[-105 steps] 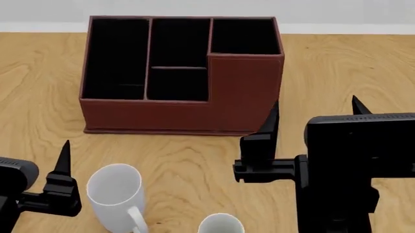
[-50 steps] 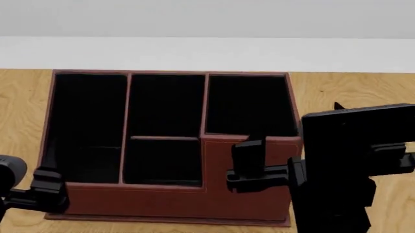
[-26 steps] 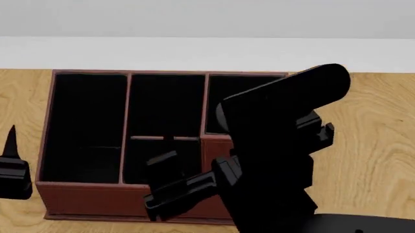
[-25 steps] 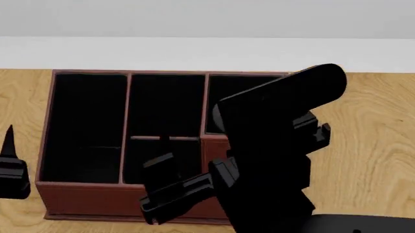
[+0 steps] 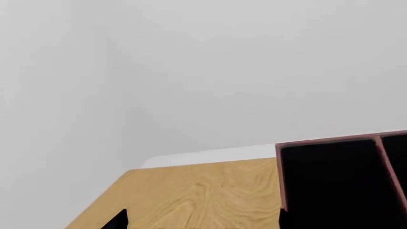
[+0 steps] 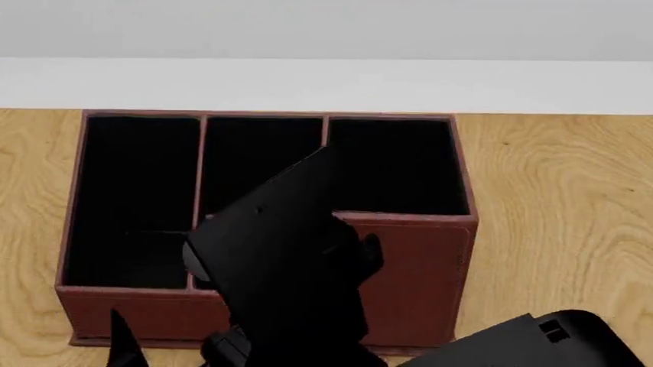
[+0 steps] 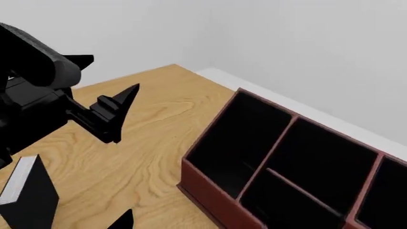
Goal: Pick up the white mug and place it to the right of the caddy.
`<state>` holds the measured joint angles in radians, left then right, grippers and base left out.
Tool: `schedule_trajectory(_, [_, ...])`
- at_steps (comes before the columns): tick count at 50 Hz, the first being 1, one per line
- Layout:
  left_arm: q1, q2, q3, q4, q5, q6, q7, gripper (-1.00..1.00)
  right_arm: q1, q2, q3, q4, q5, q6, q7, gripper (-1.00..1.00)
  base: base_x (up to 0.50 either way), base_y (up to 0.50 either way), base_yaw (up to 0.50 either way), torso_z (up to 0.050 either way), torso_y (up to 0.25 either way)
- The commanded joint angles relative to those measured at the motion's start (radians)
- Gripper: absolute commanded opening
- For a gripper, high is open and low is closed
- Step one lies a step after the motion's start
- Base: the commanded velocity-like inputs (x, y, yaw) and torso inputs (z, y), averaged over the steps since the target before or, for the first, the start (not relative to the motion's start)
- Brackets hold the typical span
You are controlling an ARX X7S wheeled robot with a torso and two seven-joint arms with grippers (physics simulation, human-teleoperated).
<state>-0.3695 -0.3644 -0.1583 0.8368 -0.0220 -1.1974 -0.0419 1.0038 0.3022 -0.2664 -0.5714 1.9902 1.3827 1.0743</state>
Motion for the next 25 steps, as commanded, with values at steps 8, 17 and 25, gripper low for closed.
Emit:
schedule_trajectory(8, [0.025, -0.014, -0.055, 0.01, 0.004, 0.007, -0.002, 1.0, 0.031, -0.03, -0.152, 0.048, 0.08, -0.028, 0.023, 1.0, 0.0, 0.0, 0.0, 0.0, 0.0])
schedule_trajectory(17, [0.035, -0.012, -0.055, 0.003, 0.005, 0.02, -0.006, 1.0, 0.035, -0.043, -0.208, 0.064, 0.115, -0.046, 0.021, 1.0, 0.0, 0.0, 0.0, 0.0, 0.0])
schedule_trajectory(25, [0.051, -0.013, -0.055, -0.009, 0.01, 0.047, -0.012, 1.0, 0.027, -0.061, -0.256, 0.08, 0.109, -0.025, -0.011, 1.0, 0.0, 0.0, 0.0, 0.0, 0.0])
